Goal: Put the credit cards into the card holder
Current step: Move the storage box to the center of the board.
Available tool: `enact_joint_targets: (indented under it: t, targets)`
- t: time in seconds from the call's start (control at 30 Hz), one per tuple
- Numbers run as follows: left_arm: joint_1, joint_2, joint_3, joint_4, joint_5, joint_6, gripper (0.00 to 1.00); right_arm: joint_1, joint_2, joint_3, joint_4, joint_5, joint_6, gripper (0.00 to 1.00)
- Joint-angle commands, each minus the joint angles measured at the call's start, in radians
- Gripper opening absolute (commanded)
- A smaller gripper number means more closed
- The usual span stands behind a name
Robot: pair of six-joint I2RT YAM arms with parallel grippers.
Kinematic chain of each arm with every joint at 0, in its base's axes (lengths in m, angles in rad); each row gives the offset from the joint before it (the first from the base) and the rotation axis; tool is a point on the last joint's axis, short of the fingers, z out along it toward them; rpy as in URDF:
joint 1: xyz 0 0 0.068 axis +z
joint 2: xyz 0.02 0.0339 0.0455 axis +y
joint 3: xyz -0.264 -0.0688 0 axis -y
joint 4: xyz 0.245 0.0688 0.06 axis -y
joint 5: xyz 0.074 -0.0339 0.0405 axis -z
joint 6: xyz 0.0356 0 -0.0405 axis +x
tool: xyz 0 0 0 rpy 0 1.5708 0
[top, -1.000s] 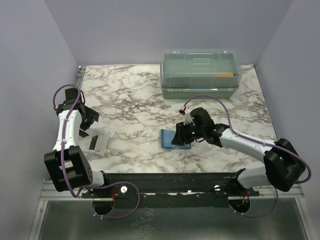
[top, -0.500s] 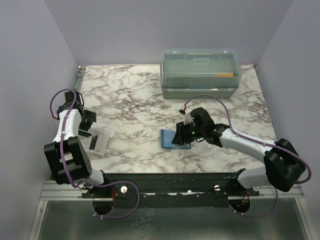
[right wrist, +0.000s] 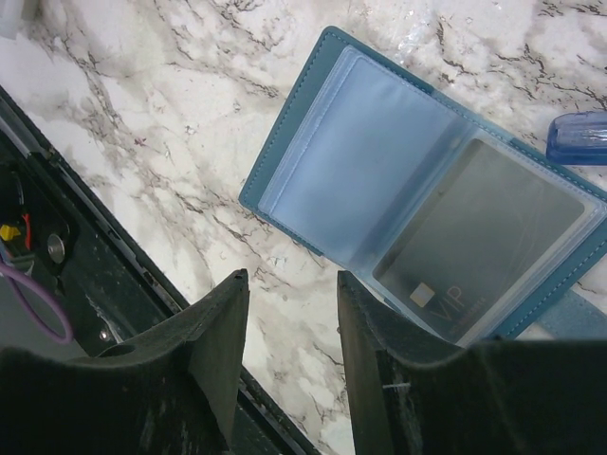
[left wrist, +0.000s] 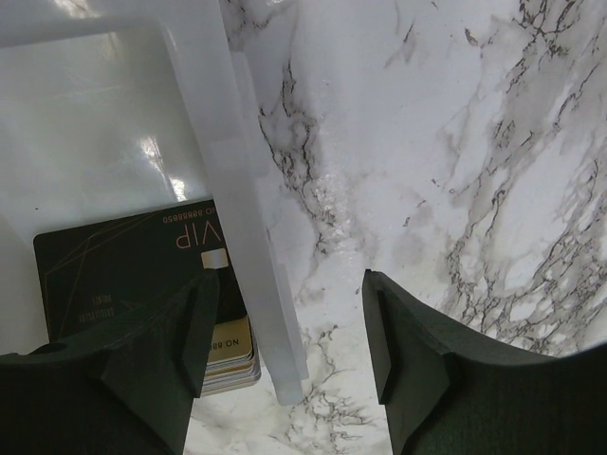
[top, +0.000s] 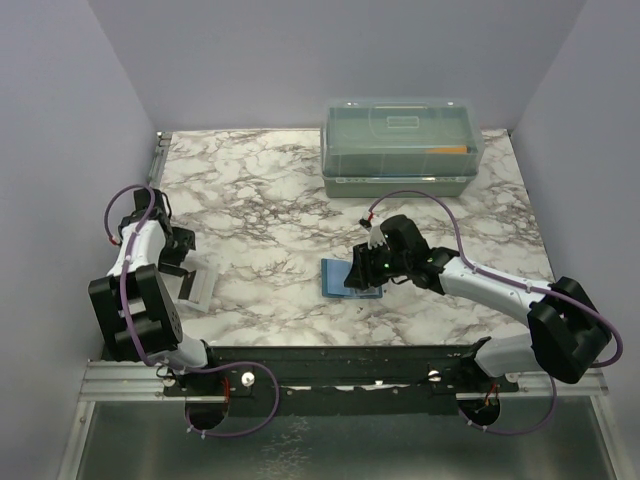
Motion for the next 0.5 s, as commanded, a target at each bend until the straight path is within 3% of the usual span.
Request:
enact_joint_targets:
  t: [0.0, 0.47]
  targets:
    - [0.008, -0.006, -0.039, 0.028, 0.007, 0.014, 0.68, -0.004, -0.017, -0.007, -0.007, 0.02, -0.018, 0.45]
    - [0.008, 0.0, -0.11, 0.087, 0.08, -0.043, 0.64, -0.004, -0.02, -0.011, -0.006, 0.022, -0.018, 0.45]
